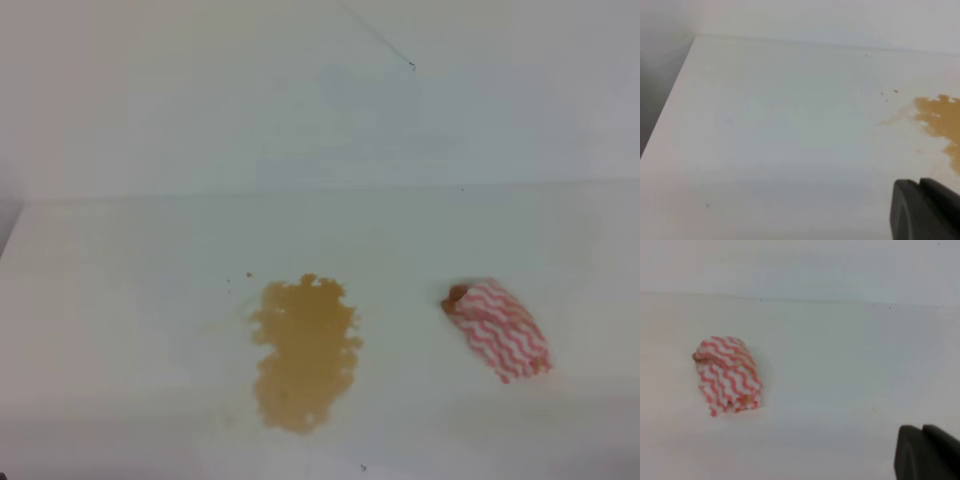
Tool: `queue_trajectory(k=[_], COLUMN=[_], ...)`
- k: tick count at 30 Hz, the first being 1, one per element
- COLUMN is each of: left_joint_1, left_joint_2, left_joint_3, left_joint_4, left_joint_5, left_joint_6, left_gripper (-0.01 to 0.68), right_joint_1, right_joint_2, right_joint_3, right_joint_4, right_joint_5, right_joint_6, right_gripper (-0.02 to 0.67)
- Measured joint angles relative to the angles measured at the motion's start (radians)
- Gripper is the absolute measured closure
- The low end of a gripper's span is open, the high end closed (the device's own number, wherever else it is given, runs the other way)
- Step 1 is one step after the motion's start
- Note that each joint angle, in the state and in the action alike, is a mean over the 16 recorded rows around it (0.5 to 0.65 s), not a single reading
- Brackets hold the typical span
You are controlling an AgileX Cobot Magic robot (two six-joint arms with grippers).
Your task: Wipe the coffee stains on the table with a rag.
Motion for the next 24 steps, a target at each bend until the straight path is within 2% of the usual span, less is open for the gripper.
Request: queue_trajectory(k=[8, 14, 18, 24], left_joint_1=[0.004, 0.028, 0.049, 0.078], left_joint_2=[0.0, 0.0, 0.0, 0.0], left_joint_3=[0.0, 0.0, 0.0, 0.0], left_joint_4=[0.0, 0.002, 0.004, 0.006], left_joint_5=[-0.001, -0.004, -0.006, -0.008], left_joint_6=[0.0, 0.0, 0.0, 0.0], left_gripper=[0.675, 0.675, 0.675, 0.675], right_joint_1=[0.0, 0.0, 0.0, 0.0], right_joint_2=[0.0, -0.002, 0.0, 0.002], right_joint_3=[-0.011, -0.017, -0.017, -0.018], right_joint_4=[0.001, 0.051, 0.15, 0.374], right_joint_5=[-0.002, -0.075, -0.169, -0.334], right_joint_6=[0.0, 0.0, 0.0, -0.002], right_gripper=[0.652, 0.652, 0.652, 0.652])
